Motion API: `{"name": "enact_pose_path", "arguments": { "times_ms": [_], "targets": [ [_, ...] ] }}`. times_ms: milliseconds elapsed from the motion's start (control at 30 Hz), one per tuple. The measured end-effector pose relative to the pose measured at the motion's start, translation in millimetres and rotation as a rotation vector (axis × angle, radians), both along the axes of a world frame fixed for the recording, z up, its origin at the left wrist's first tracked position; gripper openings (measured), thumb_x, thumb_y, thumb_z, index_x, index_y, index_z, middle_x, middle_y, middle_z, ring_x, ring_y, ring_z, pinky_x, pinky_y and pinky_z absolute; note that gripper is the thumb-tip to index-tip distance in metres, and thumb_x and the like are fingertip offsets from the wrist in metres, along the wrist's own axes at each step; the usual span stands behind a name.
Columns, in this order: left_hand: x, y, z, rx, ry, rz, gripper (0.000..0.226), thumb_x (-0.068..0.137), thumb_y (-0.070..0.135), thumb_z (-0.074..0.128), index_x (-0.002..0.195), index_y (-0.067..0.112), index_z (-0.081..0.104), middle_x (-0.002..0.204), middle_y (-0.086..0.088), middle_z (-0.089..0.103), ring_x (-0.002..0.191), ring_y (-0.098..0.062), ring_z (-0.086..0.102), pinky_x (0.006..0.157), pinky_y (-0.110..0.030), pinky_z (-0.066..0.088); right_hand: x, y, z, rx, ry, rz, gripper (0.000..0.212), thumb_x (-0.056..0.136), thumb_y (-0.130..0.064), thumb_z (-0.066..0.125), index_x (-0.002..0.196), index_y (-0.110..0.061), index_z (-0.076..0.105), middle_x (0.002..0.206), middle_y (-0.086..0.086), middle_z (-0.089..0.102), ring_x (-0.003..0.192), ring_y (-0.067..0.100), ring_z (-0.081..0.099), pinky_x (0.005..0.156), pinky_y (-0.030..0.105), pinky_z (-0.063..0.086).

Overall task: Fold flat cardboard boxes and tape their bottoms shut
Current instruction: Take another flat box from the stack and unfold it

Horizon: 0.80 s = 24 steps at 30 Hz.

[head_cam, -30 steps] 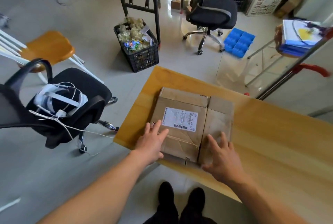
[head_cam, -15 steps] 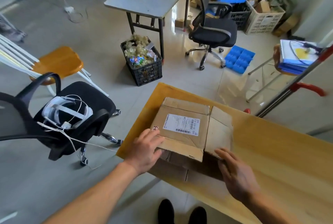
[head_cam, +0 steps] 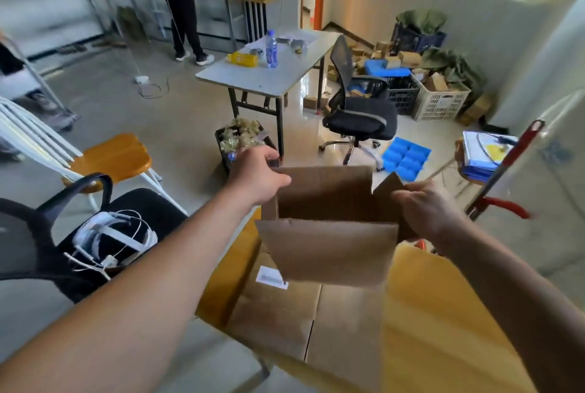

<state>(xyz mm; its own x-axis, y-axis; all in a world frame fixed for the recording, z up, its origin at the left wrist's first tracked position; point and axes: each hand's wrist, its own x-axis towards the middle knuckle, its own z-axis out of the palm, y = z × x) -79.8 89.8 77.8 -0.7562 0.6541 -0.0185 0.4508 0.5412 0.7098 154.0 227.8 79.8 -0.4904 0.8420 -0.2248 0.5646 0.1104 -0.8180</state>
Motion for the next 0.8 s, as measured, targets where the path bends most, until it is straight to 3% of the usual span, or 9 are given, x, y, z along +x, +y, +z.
{"name": "enact_pose_path", "arguments": {
  "times_ms": [67, 133, 267, 367, 467, 567, 667, 733, 800],
  "targets": [
    [12.4, -11.7, -30.4, -0.084, -0.112, 0.067, 0.082, 0.068, 0.024, 0.087, 0.140, 0.018, 0.047, 0.137, -0.012, 0.043, 0.115, -0.028, 0.052, 0.095, -0.032, 0.044, 5.4, -8.8, -36.9, 0.010, -0.161, -0.006, 0.020, 0.089, -0.007, 0.052, 0.072, -0.004, 0.063, 0.070, 0.019, 0.063, 0.059, 0.034, 0.063, 0.056, 0.045, 0.055],
    [24.6, -24.1, -61.3, -0.101, -0.218, 0.154, 0.090, 0.065, 0.034, 0.089, 0.140, 0.021, 0.041, 0.134, -0.008, 0.037, 0.110, -0.025, 0.050, 0.089, -0.033, 0.045, 12.4, -16.6, -66.1, 0.072, -0.268, 0.000, 0.021, 0.084, -0.006, 0.051, 0.068, -0.001, 0.064, 0.067, 0.020, 0.064, 0.062, 0.038, 0.064, 0.055, 0.047, 0.054],
    [30.9, -25.4, -90.4, -0.106, -0.085, 0.162, 0.072, 0.058, 0.049, 0.087, 0.107, 0.024, 0.040, 0.108, 0.001, 0.042, 0.089, -0.018, 0.048, 0.066, -0.028, 0.037, 8.6, -23.9, -80.6, 0.190, -0.391, 0.056, 0.020, 0.081, -0.014, 0.052, 0.063, -0.011, 0.060, 0.062, 0.003, 0.059, 0.056, 0.018, 0.056, 0.042, 0.024, 0.036],
    [24.7, -16.3, -97.7, -0.097, -0.040, -0.002, 0.057, 0.060, 0.046, 0.087, 0.090, 0.022, 0.046, 0.086, 0.004, 0.057, 0.078, -0.019, 0.055, 0.058, -0.031, 0.037, -5.8, -32.1, -81.3, 0.252, -0.421, 0.100, 0.010, 0.087, -0.028, 0.056, 0.080, -0.022, 0.052, 0.069, -0.012, 0.049, 0.060, -0.003, 0.043, 0.045, 0.014, 0.027],
    [11.2, -20.0, -103.0, -0.005, -0.156, -0.163, 0.048, 0.072, 0.043, 0.082, 0.108, 0.022, 0.058, 0.082, 0.006, 0.059, 0.076, -0.013, 0.057, 0.058, -0.021, 0.040, -6.5, -43.1, -84.6, 0.187, -0.275, 0.082, 0.033, 0.088, -0.051, 0.063, 0.105, -0.035, 0.041, 0.080, -0.021, 0.043, 0.069, -0.005, 0.045, 0.051, 0.010, 0.031],
    [-8.4, -35.7, -98.1, -0.002, -0.306, -0.415, 0.081, 0.073, 0.069, 0.068, 0.138, 0.026, 0.046, 0.099, 0.002, 0.060, 0.098, -0.014, 0.058, 0.076, -0.021, 0.045, -0.9, -48.4, -85.1, 0.085, -0.029, 0.001, 0.044, 0.081, -0.054, 0.068, 0.111, -0.030, 0.048, 0.090, -0.011, 0.064, 0.080, 0.004, 0.064, 0.064, 0.022, 0.050],
    [-19.0, -50.7, -95.8, -0.187, -0.239, -0.703, 0.125, 0.044, 0.091, 0.060, 0.149, 0.032, 0.025, 0.123, 0.007, 0.043, 0.120, -0.011, 0.043, 0.098, -0.025, 0.038, 0.6, -54.9, -87.5, -0.084, 0.234, -0.172, 0.051, 0.073, -0.050, 0.070, 0.110, -0.019, 0.057, 0.099, 0.008, 0.069, 0.088, 0.022, 0.070, 0.071, 0.039, 0.059],
    [-19.6, -52.3, -96.9, -0.231, -0.155, -0.781, 0.131, 0.040, 0.089, 0.066, 0.149, 0.030, 0.021, 0.127, 0.010, 0.034, 0.121, -0.007, 0.038, 0.104, -0.028, 0.036, -0.8, -59.1, -89.5, -0.144, 0.374, -0.307, 0.048, 0.076, -0.048, 0.070, 0.107, -0.013, 0.057, 0.098, 0.015, 0.069, 0.086, 0.031, 0.071, 0.065, 0.041, 0.059],
    [-19.4, -49.8, -98.9, -0.177, -0.116, -0.771, 0.120, 0.043, 0.083, 0.069, 0.143, 0.030, 0.030, 0.123, 0.012, 0.035, 0.117, -0.005, 0.040, 0.099, -0.026, 0.038, -2.9, -59.9, -91.6, -0.122, 0.438, -0.455, 0.046, 0.079, -0.054, 0.063, 0.102, -0.015, 0.056, 0.095, 0.014, 0.067, 0.084, 0.032, 0.069, 0.071, 0.047, 0.057]
  ]
}}
